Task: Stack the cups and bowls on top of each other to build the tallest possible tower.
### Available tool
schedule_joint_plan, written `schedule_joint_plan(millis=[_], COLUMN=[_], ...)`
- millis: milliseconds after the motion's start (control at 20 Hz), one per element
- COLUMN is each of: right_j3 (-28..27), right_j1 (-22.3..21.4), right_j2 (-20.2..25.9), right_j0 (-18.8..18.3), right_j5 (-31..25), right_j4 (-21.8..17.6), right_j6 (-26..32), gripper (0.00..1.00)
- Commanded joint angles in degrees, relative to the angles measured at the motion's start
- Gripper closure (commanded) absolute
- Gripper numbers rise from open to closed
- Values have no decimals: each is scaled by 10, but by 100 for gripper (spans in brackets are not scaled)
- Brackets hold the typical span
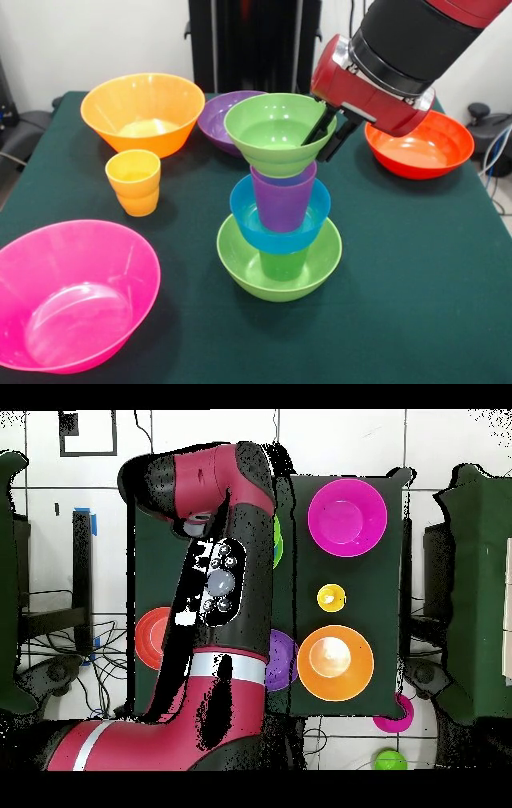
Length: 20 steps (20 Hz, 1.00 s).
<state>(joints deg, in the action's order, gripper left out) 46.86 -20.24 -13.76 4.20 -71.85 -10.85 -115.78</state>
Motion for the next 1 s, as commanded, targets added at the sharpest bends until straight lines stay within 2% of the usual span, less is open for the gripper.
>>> schedule_joint_plan(millis=[50,1000], right_j3=[60,68], right_j1=[5,4], right_j2=[70,69], right_j0=[6,11], right_j5=[18,33], right_j4=[-9,-13], right_j6=[71,65], gripper=[100,100])
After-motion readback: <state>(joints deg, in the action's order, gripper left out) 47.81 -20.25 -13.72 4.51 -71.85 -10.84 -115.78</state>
